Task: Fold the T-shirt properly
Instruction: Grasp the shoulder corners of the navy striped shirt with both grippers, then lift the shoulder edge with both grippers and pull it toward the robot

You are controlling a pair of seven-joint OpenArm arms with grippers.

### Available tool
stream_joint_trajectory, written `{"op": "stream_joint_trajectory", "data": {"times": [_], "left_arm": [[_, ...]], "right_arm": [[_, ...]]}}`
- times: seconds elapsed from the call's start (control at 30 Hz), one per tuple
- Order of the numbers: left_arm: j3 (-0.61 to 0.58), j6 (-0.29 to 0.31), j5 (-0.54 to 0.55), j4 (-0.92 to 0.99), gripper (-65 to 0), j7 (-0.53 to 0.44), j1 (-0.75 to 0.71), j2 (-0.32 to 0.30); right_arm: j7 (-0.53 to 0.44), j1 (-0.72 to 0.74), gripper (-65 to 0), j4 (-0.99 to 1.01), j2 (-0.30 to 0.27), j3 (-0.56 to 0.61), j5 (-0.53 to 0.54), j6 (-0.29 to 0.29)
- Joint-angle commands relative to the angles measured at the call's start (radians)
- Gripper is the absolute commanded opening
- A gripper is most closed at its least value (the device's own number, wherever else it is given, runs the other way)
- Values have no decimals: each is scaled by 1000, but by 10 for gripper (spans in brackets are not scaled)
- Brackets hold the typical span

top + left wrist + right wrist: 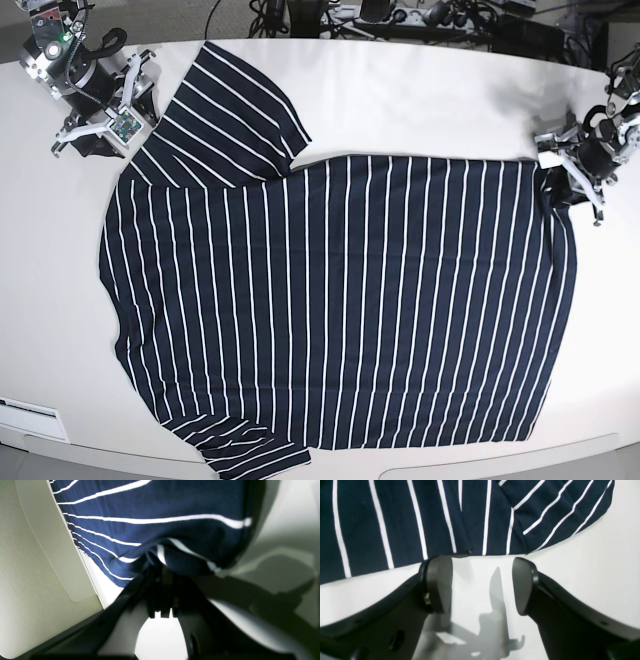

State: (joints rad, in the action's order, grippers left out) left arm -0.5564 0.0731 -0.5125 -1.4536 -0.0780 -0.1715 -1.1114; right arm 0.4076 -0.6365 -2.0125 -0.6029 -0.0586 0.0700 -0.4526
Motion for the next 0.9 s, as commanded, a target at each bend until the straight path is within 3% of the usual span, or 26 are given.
{"op": "stream_joint_trajectory", "data": {"times": [0.0, 0.3, 0.5, 0.63, 0.7, 0.8, 0.87], "left_arm": [[-14, 64, 1, -2, -650, -18, -13, -8], [-14, 64, 1, -2, -650, -18, -14, -8], [-14, 64, 1, -2, -650, -18, -14, -8], [-14, 64, 1, -2, -650, -18, -14, -8], [-14, 64, 1, -2, -650, -18, -14, -8], [-14, 64, 1, -2, -650, -18, -14, -8], [-14, 65, 1, -2, -650, -18, -14, -8]], "right_arm": [[-31, 2, -254, -9, -16, -6, 0, 7], [-60, 122, -254, 185, -16, 28, 4, -23], [-68, 161, -256, 185, -15, 133, 3, -64], [-68, 209, -268, 185, -15, 223, -66, -27], [-67, 228, -371, 185, -15, 239, -98, 24], [-35, 249, -650, 185, -16, 239, -101, 72], [-22, 251, -650, 183, -21, 235, -101, 126]]}}
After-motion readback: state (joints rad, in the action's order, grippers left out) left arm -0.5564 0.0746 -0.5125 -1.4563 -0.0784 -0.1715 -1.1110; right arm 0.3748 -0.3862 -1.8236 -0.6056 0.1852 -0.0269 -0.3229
